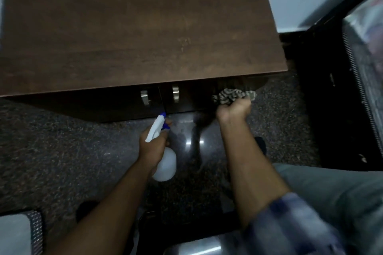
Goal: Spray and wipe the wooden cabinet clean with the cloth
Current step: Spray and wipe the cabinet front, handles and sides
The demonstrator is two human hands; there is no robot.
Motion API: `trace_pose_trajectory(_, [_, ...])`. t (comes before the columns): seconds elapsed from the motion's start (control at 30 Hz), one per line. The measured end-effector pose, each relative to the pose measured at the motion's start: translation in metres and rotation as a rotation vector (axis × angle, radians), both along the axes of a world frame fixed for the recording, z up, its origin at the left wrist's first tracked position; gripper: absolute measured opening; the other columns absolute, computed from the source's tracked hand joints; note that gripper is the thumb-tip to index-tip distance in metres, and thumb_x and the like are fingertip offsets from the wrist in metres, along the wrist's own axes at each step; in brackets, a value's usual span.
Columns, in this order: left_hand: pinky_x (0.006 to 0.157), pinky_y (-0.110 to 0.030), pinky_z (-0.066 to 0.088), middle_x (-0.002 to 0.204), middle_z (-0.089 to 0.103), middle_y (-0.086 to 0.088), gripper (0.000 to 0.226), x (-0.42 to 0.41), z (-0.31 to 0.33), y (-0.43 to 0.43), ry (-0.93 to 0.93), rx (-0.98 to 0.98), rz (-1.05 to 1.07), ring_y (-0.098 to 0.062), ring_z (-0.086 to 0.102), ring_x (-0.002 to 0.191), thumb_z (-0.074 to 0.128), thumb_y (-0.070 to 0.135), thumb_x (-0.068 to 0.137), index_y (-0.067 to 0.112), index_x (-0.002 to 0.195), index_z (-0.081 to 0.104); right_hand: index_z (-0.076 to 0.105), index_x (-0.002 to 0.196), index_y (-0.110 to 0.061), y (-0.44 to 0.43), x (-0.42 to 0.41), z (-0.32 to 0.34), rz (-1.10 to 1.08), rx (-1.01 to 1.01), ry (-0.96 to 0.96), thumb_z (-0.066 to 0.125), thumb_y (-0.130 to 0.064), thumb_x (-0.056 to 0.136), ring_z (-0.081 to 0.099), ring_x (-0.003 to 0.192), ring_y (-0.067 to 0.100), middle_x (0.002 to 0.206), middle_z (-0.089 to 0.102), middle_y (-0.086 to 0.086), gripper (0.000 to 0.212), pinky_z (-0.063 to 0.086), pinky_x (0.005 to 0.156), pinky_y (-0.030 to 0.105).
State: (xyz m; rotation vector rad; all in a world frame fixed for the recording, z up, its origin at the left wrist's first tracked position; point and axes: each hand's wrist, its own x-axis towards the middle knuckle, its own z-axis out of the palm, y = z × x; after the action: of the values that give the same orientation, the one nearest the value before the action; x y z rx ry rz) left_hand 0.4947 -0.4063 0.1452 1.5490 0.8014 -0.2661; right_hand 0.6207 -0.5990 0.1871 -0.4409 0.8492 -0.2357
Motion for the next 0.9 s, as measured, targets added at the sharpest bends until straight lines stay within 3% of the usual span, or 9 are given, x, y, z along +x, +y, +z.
trace_pose_trajectory(0.13, [0.059,-0.004,0.049,0.071,0.069,0.038,0.052,-0.010,0.029,-0.006,-0.057,-0.031,-0.055,0.018,0.064,0.066,0.053,-0.011,0.095,0.029,0.126,0.061,0.065,0.128,-0.013,-0.002,0.002,0.056,-0.004,-0.066,0.069,0.033,-0.046,0.102,0.060,0.120,0.034,0.133,0.064,0.015,0.053,0.038,0.110,0.056])
trace_pose_trajectory(0.23, [0.054,-0.011,0.049,0.064,0.070,0.027,0.046,-0.016,0.045,0.002,-0.088,-0.016,0.004,0.008,0.063,0.058,0.055,-0.008,0.092,0.027,0.118,0.070,0.071,0.101,-0.013,0.022,0.007,0.084,0.013,-0.115,0.237,0.034,-0.037,0.101,0.065,0.095,0.038,0.105,0.070,0.014,0.044,0.041,0.099,0.064])
trace_pose_trajectory(0.3, [0.049,-0.015,0.047,0.056,0.067,0.016,0.036,-0.020,0.057,0.011,-0.084,-0.023,0.070,0.002,0.058,0.051,0.058,-0.005,0.091,0.016,0.115,0.074,0.065,0.107,-0.013,0.055,-0.001,0.092,0.078,-0.140,0.259,0.033,-0.022,0.105,0.066,0.084,0.030,0.097,0.067,0.011,0.033,0.058,0.084,0.039])
trace_pose_trajectory(0.4, [0.051,-0.015,0.051,0.067,0.074,0.016,0.040,-0.025,0.071,0.025,-0.120,-0.022,0.123,0.002,0.059,0.054,0.058,-0.005,0.091,0.022,0.117,0.075,0.051,0.074,-0.012,0.094,-0.028,0.094,0.306,-0.075,0.178,0.024,-0.009,0.108,0.046,0.043,0.010,0.055,0.050,0.001,0.044,0.044,0.040,0.018])
trace_pose_trajectory(0.5, [0.057,-0.016,0.055,0.095,0.079,0.010,0.049,-0.027,0.081,0.040,-0.177,-0.005,0.125,0.002,0.060,0.061,0.056,-0.007,0.091,0.017,0.130,0.071,0.045,0.066,-0.015,0.094,-0.053,0.101,0.281,-0.001,0.095,0.032,-0.008,0.108,0.045,0.038,0.008,0.050,0.046,-0.002,0.045,0.048,0.042,0.020])
trace_pose_trajectory(0.63, [0.051,-0.017,0.046,0.083,0.076,0.013,0.051,-0.031,0.084,0.049,-0.193,0.022,0.114,0.001,0.053,0.054,0.054,-0.010,0.091,0.014,0.133,0.069,0.041,0.065,-0.020,0.097,-0.074,0.089,0.220,0.039,0.123,0.028,-0.009,0.109,0.043,0.044,0.007,0.053,0.043,-0.005,0.046,0.040,0.037,0.016])
trace_pose_trajectory(0.77, [0.055,-0.017,0.048,0.089,0.077,0.006,0.047,-0.037,0.088,0.046,-0.216,-0.009,0.116,-0.002,0.062,0.065,0.055,-0.008,0.089,0.013,0.128,0.072,0.048,0.073,-0.018,0.124,-0.054,0.080,0.357,0.022,0.217,0.023,-0.026,0.108,0.049,0.048,0.013,0.063,0.049,0.001,0.044,0.048,0.048,0.020])
trace_pose_trajectory(0.87, [0.055,-0.018,0.047,0.092,0.078,0.005,0.046,-0.039,0.090,0.043,-0.212,-0.053,0.110,-0.009,0.061,0.066,0.055,-0.008,0.089,0.015,0.123,0.074,0.058,0.123,-0.011,0.142,-0.021,0.090,0.435,-0.096,0.490,0.029,-0.025,0.105,0.059,0.114,0.030,0.122,0.057,0.012,0.037,0.049,0.103,0.040])
trace_pose_trajectory(0.9, [0.054,-0.018,0.046,0.089,0.078,0.006,0.045,-0.039,0.092,0.042,-0.209,-0.062,0.112,-0.010,0.059,0.065,0.054,-0.009,0.089,0.016,0.120,0.076,0.058,0.121,-0.012,0.141,-0.018,0.087,0.490,-0.216,0.555,0.030,-0.023,0.104,0.057,0.115,0.030,0.123,0.056,0.012,0.035,0.043,0.108,0.044])
